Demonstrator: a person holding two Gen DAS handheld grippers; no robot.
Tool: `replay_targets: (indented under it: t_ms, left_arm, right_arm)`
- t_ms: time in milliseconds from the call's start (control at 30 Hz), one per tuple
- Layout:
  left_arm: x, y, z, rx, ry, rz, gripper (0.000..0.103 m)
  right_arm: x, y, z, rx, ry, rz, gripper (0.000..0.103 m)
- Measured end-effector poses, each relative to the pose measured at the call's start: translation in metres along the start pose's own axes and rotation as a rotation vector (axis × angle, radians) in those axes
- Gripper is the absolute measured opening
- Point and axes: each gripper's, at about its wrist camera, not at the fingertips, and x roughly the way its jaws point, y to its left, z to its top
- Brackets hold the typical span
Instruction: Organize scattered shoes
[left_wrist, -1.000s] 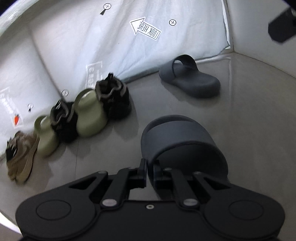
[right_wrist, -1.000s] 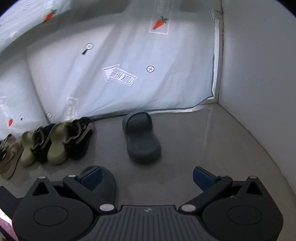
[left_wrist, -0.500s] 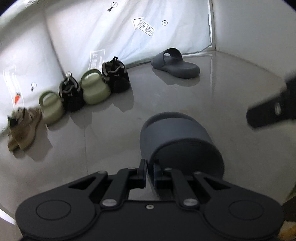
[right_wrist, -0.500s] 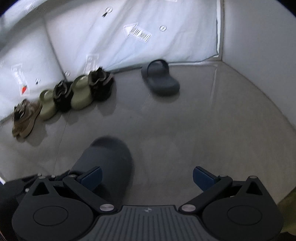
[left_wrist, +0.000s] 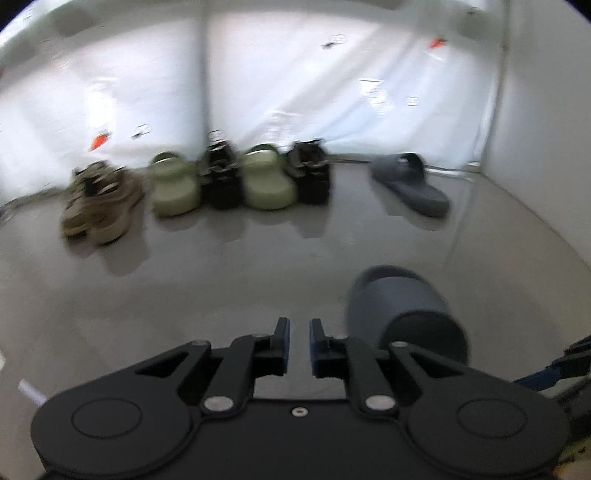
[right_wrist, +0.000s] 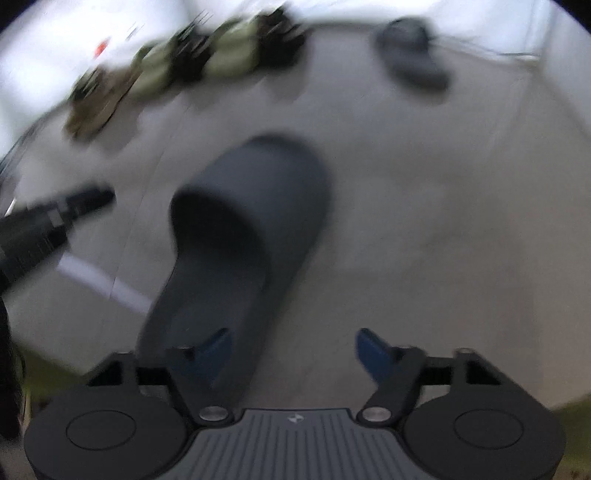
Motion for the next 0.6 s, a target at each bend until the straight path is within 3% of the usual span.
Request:
replay_targets:
  t_ms: [67,167,300,467,600]
  left_arm:
    - [-0.001,0.006,0.0,-0.033,0.016,0.041,0.011]
    - [-0.003,0.012,0.001,-0.076,0.032,0.097,0.011]
    - [-0.017,0.016,0.001,-0.124,0.018,0.161,0.011]
    - [-0.03,0.027,-0.005,-0.166,0.021,0.232,0.011]
    - [-0.038,0.044,-0.002,-0.187,0.018,0.261,0.011]
  right_arm:
    - [0.006,0.009,-0.004,-0.17,0.012,-0.023,0.046]
    - [0.01,0.018,-0.009,-0.36,0.02,0.025,0.02]
    - [0.017,0.035,-0.004,-0.488,0.059,0.128,0.017]
    - [0.027,0.072,0.009,-0.626,0.014,0.231,0.017]
    - [0.037,0.105,0.023,-0.714,-0.034,0.248,0.017]
